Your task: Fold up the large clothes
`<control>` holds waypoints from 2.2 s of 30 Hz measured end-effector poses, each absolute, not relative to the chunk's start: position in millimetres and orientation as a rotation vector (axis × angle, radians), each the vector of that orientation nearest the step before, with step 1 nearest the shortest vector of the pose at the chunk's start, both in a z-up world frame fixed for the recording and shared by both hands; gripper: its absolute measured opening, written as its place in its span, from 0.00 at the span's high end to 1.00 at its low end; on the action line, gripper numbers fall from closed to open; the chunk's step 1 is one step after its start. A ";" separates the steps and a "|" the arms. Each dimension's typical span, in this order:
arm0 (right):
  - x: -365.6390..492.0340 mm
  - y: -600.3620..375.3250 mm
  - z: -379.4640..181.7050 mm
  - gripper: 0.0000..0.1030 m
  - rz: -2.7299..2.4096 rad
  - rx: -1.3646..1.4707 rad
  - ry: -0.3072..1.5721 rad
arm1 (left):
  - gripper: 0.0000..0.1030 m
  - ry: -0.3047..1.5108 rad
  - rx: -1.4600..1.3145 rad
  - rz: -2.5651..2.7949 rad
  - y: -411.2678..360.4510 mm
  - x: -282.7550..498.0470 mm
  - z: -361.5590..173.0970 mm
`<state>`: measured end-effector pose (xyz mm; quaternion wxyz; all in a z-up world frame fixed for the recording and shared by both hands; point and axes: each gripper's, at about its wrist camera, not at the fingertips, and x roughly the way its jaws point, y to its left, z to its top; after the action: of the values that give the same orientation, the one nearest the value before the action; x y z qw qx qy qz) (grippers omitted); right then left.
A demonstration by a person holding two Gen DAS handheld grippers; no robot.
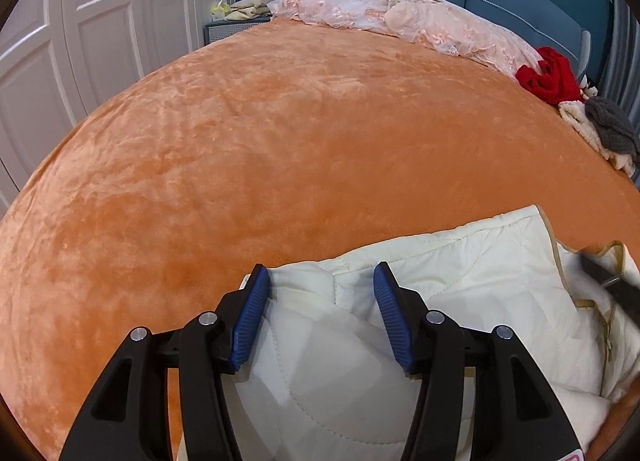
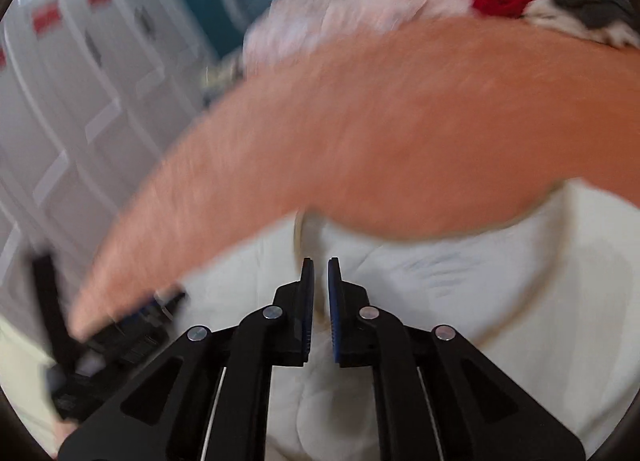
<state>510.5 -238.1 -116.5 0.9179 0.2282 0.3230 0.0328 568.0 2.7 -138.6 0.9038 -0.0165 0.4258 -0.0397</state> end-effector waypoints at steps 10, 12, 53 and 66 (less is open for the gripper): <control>419.1 -382.2 -90.9 0.76 -0.163 0.624 0.582 | 0.33 0.815 -0.053 -0.241 -38.7 539.9 -68.8; 409.8 -402.9 -98.4 0.76 -0.191 0.664 0.593 | 0.30 0.844 -0.076 -0.347 -71.9 540.7 -59.8; 410.3 -443.7 -139.7 0.76 -0.106 0.769 0.625 | 0.70 1.131 -0.231 -0.660 -245.9 587.7 -121.4; 407.8 -441.7 -140.0 0.77 -0.110 0.778 0.622 | 0.64 1.217 -0.368 -0.773 -246.1 590.5 -126.7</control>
<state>407.8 -441.7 -140.0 0.8770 0.3730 0.2982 -0.0526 590.5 -246.1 -126.7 0.7358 -0.1675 0.5538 -0.3519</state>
